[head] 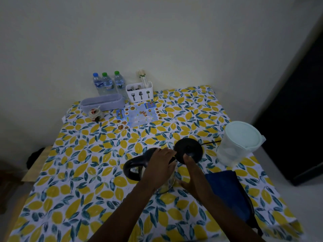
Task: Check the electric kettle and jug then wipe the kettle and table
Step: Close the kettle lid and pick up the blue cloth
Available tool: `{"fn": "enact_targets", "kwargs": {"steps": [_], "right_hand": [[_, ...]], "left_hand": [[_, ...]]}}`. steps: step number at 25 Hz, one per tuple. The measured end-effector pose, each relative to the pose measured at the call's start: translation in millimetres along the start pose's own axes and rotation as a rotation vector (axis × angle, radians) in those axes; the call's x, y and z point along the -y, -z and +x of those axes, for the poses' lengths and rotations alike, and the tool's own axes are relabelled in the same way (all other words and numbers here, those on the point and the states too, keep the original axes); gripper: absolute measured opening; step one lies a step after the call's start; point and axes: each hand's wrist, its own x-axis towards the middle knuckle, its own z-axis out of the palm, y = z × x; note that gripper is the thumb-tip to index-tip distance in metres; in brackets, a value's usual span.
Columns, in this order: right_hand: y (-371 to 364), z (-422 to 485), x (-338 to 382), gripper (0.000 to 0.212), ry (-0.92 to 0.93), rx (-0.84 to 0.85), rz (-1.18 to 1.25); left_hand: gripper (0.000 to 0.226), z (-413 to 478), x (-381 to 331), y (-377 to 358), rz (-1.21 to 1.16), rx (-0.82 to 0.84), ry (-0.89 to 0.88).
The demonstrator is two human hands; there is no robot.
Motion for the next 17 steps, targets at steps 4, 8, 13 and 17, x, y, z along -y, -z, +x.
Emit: {"fn": "enact_targets", "kwargs": {"steps": [4, 8, 13, 17], "right_hand": [[21.4, -23.1, -34.2, 0.095, -0.141, -0.018, -0.137], [33.4, -49.6, -75.0, 0.091, -0.369, 0.103, -0.292], [27.3, -86.9, -124.7, 0.097, -0.603, 0.241, -0.346], [16.0, -94.7, -142.9, 0.091, -0.635, 0.295, -0.419]], "left_hand": [[0.045, 13.9, -36.1, -31.4, -0.093, 0.029, -0.059], [0.046, 22.9, -48.2, -78.8, -0.107, 0.195, -0.079], [0.046, 25.2, -51.3, -123.0, -0.146, 0.330, -0.029], [0.044, 20.7, -54.2, -139.8, -0.138, 0.374, -0.015]]}}
